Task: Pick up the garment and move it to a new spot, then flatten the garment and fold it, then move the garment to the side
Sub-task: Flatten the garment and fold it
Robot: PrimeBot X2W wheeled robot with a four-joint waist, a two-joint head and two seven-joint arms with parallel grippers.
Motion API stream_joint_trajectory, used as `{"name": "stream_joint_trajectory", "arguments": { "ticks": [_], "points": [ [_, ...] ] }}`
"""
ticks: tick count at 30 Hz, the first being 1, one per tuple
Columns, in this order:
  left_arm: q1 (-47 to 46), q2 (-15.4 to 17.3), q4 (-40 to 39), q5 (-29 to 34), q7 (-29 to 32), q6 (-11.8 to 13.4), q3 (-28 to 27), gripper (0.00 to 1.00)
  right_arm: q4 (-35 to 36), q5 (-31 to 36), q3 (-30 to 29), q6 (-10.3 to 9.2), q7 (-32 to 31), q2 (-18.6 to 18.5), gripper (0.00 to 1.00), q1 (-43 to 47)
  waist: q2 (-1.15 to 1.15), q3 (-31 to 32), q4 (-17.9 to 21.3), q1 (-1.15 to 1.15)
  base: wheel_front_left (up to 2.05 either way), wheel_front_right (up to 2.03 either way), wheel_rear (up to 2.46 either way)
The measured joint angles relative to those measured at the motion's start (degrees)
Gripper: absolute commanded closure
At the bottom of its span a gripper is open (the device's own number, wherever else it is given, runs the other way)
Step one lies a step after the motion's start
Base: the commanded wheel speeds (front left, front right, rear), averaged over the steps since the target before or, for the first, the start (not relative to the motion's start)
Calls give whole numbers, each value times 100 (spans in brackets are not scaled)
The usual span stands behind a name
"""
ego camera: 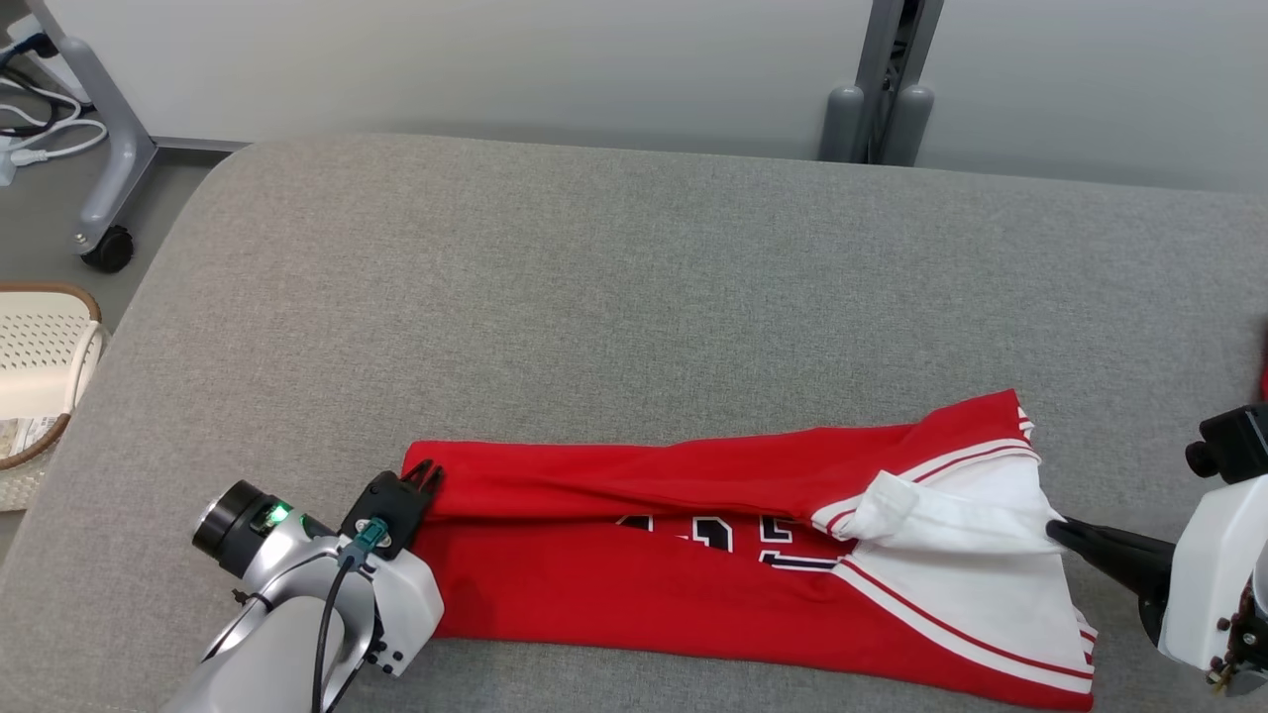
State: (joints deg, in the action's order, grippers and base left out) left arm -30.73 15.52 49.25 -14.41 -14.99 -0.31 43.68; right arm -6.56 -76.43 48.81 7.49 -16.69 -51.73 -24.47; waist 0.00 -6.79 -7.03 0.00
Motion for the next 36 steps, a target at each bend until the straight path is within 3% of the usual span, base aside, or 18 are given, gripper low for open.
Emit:
{"name": "stream_joint_trajectory", "arguments": {
  "ticks": [3, 4, 5, 6, 14, 20, 25, 36],
  "points": [
    [2, -24, 20, 25, 0, -22, 48, 96, -64, 120, -80, 0, -76, 110, 100, 49, 0, -16, 3, 0, 0, 0, 0],
    [2, -32, 33, 34, 0, -51, 81, 81, -127, 167, -146, 0, -102, 175, 69, 73, 0, -26, 5, 0, 0, 0, 0],
    [3, -40, 69, 40, 0, -73, 113, 53, -191, 214, -231, 0, -103, 240, 5, 94, 0, -34, 8, 0, 0, 0, 0],
    [7, -48, 119, 40, 1, -97, 134, 1, -255, 255, -298, 0, -149, 286, 0, 112, 0, -42, 10, 0, 0, 0, 0],
    [5, -87, 415, 9, 67, -107, 164, 0, -412, 583, -924, 0, -509, 554, 0, 359, 0, 36, 18, 0, 0, 0, 0],
    [-2, -23, 417, -66, 32, 141, 52, 0, -447, 956, -1548, 0, -594, 775, 0, 598, 0, 237, 39, 0, 0, 0, 0],
    [5, -11, 146, -204, 9, 412, -186, 0, -432, 1421, -2215, 0, -280, 1144, 0, 736, 0, 353, 69, 0, 0, 0, 0],
    [1037, 85, -2404, -98, 0, 1376, -1494, 0, -392, 2391, -3467, 0, 1007, 2390, 0, 1192, 0, 380, 137, 0, 0, 0, 0]
  ]
}}
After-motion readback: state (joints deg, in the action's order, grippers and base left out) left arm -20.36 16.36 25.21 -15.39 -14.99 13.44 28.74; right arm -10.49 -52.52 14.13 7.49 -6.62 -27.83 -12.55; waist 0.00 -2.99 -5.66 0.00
